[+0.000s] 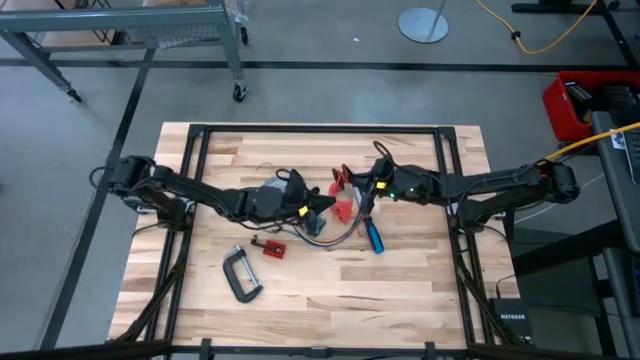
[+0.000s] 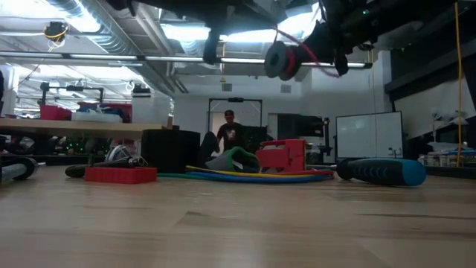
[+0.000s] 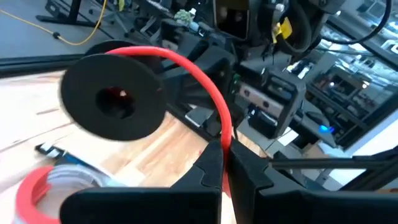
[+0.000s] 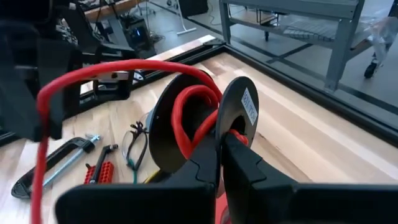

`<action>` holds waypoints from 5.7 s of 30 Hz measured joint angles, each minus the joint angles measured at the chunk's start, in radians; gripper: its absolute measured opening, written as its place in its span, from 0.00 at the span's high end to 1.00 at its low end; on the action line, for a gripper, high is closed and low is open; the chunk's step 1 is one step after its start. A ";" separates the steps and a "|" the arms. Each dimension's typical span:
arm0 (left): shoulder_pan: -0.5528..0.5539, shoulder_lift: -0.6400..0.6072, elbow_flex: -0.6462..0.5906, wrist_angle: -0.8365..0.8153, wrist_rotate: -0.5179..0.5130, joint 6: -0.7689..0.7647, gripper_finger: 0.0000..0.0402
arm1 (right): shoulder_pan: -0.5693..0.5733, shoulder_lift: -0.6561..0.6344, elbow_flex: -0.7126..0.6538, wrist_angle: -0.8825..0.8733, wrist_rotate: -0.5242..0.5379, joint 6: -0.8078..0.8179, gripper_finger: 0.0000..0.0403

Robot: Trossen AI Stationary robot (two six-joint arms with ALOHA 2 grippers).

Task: Coil cords
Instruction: Coil the red wire cable onto the black spool

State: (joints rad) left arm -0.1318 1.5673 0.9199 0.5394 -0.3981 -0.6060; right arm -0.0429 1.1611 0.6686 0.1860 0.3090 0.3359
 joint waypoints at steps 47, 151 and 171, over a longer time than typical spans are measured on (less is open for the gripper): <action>0.004 0.171 0.190 -0.555 -0.084 0.040 1.00 | -0.011 -0.168 -0.002 -0.060 -0.463 0.014 0.98; 0.028 0.120 0.238 -0.339 0.021 0.064 0.96 | -0.009 0.086 -0.002 0.221 -0.037 -0.001 0.99; 0.022 0.123 0.238 -0.348 0.029 0.090 0.96 | -0.010 0.086 -0.002 0.274 -0.063 -0.005 0.99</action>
State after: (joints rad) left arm -0.1097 1.6899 1.1576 0.1917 -0.3687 -0.5157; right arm -0.0532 1.2469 0.6666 0.4604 0.2457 0.3313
